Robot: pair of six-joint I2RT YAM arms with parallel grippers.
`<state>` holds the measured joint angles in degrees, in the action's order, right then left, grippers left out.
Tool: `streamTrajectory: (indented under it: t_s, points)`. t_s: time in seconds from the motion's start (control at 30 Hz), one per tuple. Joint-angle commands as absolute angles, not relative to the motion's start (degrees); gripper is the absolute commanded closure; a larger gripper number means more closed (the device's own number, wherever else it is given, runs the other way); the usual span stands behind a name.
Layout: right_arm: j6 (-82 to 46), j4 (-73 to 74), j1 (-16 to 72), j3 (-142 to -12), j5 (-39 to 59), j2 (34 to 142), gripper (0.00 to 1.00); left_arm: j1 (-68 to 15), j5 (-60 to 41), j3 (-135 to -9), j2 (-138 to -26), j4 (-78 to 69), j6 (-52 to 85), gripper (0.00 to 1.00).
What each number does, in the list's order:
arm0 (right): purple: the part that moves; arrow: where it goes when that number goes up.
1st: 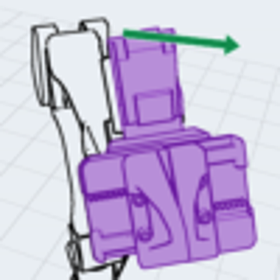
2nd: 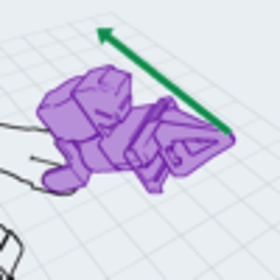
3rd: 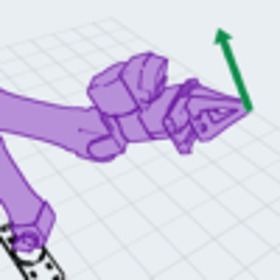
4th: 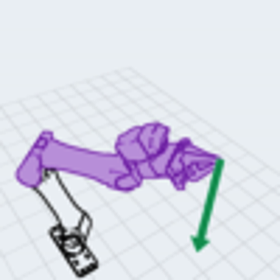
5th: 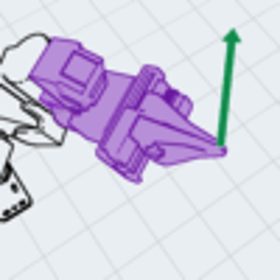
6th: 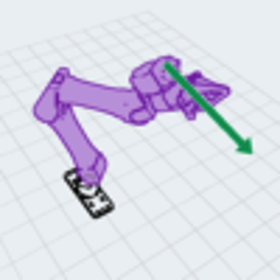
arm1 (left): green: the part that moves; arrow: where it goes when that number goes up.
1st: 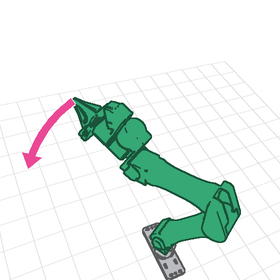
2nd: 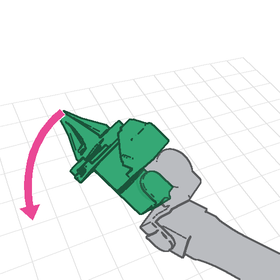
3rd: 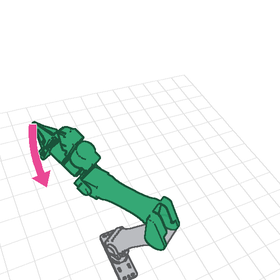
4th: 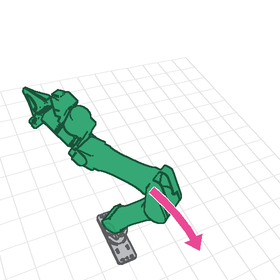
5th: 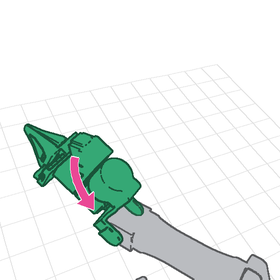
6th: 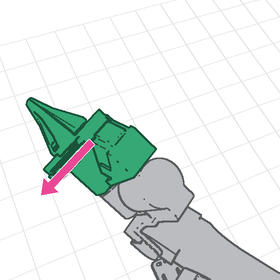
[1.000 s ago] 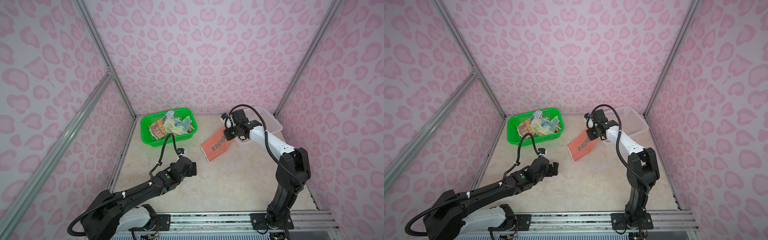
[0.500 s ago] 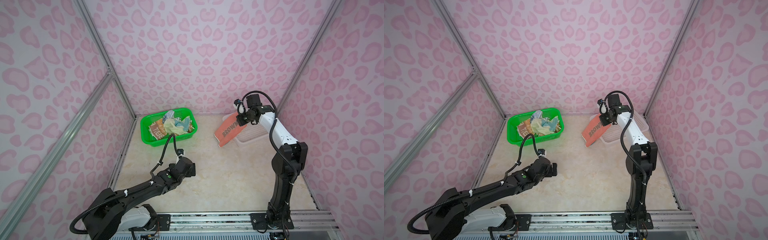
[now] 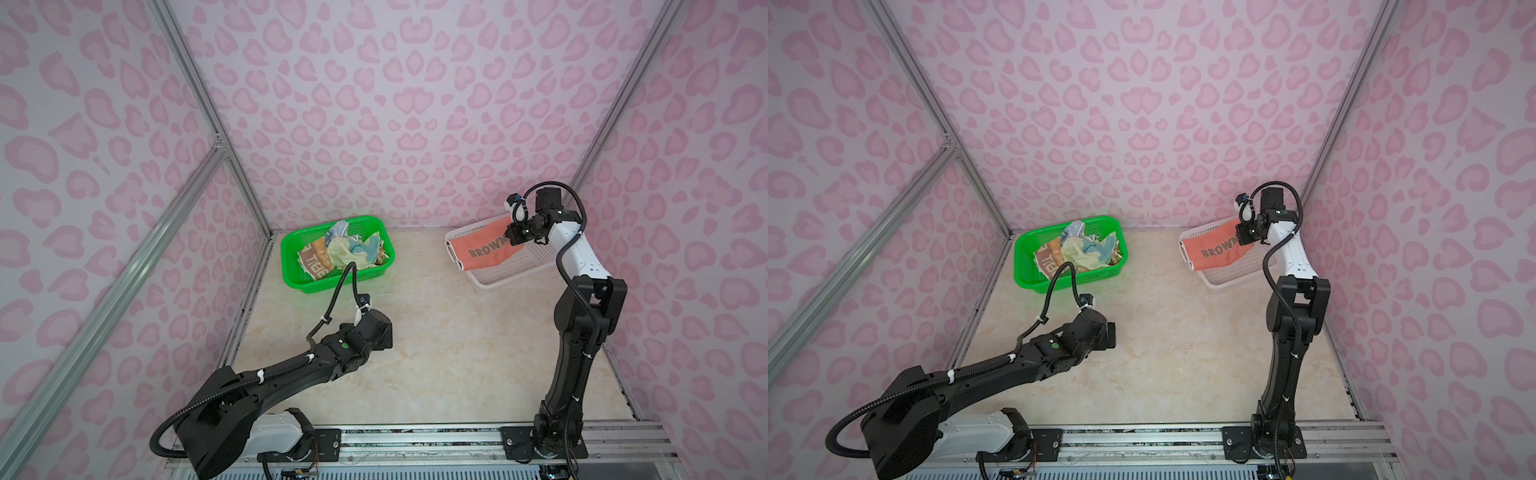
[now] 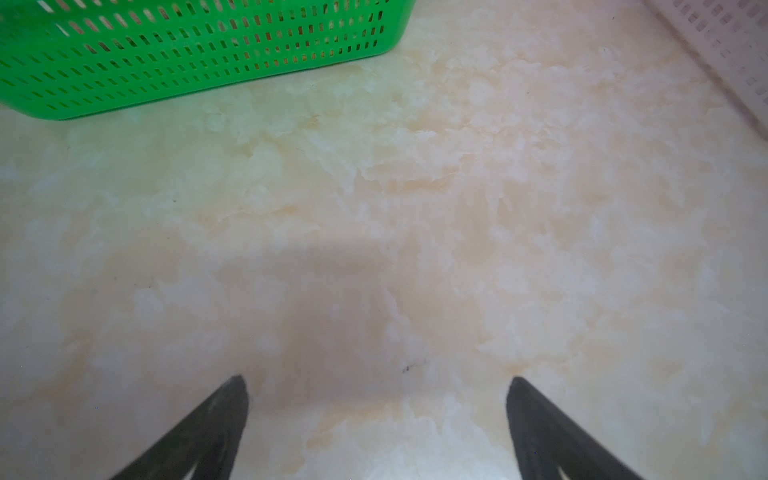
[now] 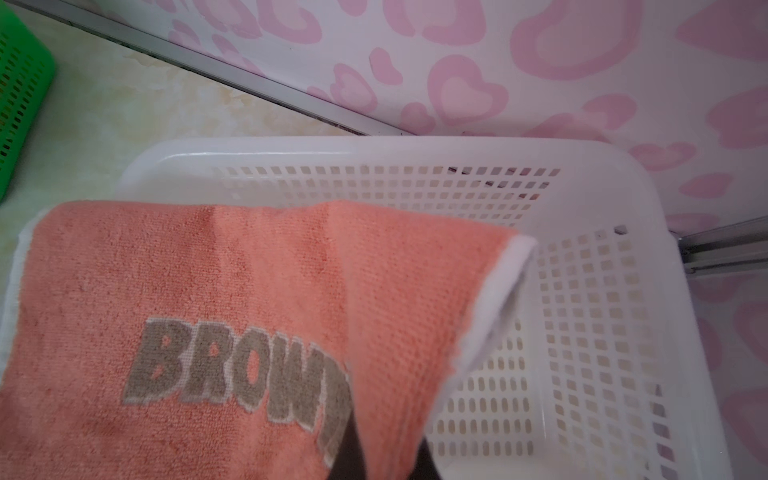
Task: Fold and stack the towels
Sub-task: 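Lift the coral towel with the right gripper and carry it to the white basket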
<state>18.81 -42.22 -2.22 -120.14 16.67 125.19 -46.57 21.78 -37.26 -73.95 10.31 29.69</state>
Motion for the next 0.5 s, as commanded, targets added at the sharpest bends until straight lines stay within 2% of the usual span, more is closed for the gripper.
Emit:
streamTrajectory:
  t_s: [0.0, 0.37, 0.4, 0.47]
  points:
    - [20.30, -40.90, -3.29, -122.07, 18.45, 128.56, 1.00, -46.50, 23.91, -38.82, -75.20, 11.77, 29.28, 0.01]
    - [21.12, -46.37, -4.91, -134.76, 15.65, 141.35, 1.00, -46.50, 23.64, -41.36, -78.12, 12.68, 28.91, 0.00]
    - [20.83, -46.01, -4.88, -134.74, 15.14, 141.72, 0.93, -46.49, 23.64, -41.23, -78.13, 12.48, 29.00, 0.00]
    - [19.67, -45.38, -4.91, -134.74, 14.18, 142.18, 0.71, -46.49, 23.55, -40.96, -78.13, 12.10, 29.13, 0.00]
